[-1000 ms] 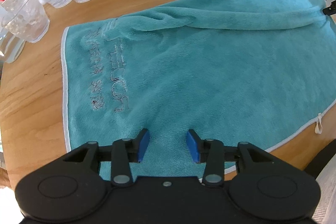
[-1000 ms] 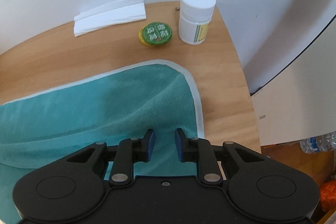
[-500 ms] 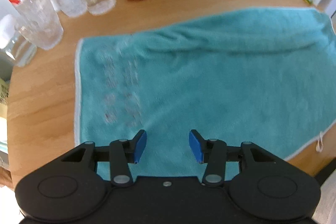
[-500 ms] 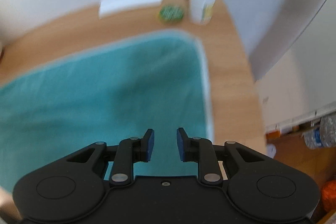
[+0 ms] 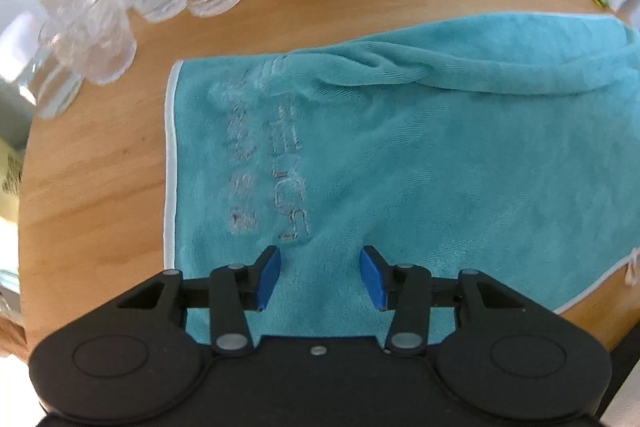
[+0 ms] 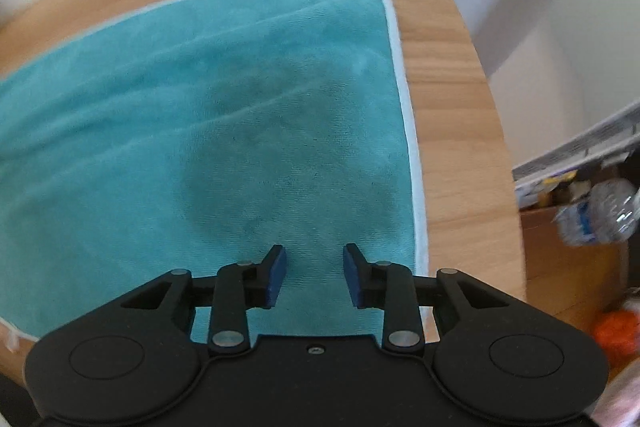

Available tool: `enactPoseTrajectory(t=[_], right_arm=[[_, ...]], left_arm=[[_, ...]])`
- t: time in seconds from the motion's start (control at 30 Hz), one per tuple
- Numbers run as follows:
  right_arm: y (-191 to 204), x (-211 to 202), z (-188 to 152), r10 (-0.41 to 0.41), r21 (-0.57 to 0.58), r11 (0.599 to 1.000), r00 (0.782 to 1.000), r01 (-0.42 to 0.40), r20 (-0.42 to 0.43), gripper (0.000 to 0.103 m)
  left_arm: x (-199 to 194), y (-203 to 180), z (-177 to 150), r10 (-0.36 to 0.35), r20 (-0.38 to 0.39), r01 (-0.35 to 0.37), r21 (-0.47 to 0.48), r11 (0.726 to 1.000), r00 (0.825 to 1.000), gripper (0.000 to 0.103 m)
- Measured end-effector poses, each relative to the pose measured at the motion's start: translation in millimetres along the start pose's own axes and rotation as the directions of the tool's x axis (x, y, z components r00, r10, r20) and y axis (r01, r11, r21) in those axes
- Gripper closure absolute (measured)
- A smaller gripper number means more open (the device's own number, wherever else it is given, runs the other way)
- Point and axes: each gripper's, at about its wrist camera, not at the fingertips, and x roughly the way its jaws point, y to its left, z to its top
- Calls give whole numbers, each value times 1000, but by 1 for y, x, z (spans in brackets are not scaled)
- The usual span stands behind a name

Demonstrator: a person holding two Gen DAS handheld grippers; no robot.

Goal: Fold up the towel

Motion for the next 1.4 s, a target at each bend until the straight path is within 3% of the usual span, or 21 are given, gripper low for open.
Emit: enactPoseTrajectory(t=[0.1,0.2,0.23,0.27,0.33,0.4,0.5,0.63,0.7,0.77,0.87,0.93,0.97,1.07,1.13,1.27,1.4], right_arm=[[43,-23,23,20,-194,981,999,-10,48,68],[91,-49,54,156,-333,938,977,-99,148,68],[110,-56,65,211,-384,914,961,-129,180,67],[138,-61,80,291,-452,875,933,-171,211,66],[166,-64,93,363,-520,828,907,-209,213,66],[225,-57,117,471,-646,720,862,-253,188,62],[275,-50,133,543,-726,615,833,-307,108,62],[325,-33,146,564,-769,524,826,-365,-8,60],[342,-16,153,548,-785,493,835,-374,-54,60],[351,-8,154,523,-807,475,850,-349,-60,60],[353,-5,153,512,-814,466,856,-347,-72,61],[356,-2,153,511,-817,455,855,-355,-87,74],[356,-2,153,506,-819,445,856,-361,-102,88],[356,-5,149,480,-831,436,870,-345,-109,94],[354,-7,147,477,-828,447,873,-339,-100,98],[348,-14,143,498,-789,513,866,-338,-48,98],[342,-23,137,498,-766,562,867,-312,12,98]], left_arm=[[-12,20,3,-1,68,4,-44,999,998,57],[-16,42,6,-13,93,23,-108,994,996,57],[-17,54,8,26,121,-11,-127,992,992,57],[-16,56,9,33,123,-16,-131,991,992,57],[-13,71,15,24,139,-2,-161,987,990,57],[-10,82,20,15,152,12,-180,983,988,57],[-3,94,27,-4,166,35,-185,982,986,53],[9,101,34,-39,163,71,-195,978,986,53],[14,104,38,-57,163,88,-188,978,985,53],[18,105,41,-64,163,93,-176,980,985,53],[26,108,47,-60,159,86,-164,983,985,53],[30,111,51,-72,161,99,-169,981,984,54],[31,110,53,-77,163,103,-159,982,984,60],[34,108,59,-85,165,108,-132,985,983,65],[36,106,63,-86,168,108,-127,986,982,76],[36,97,67,-92,177,108,-85,990,980,92],[32,84,67,-74,203,83,-33,996,976,94]])
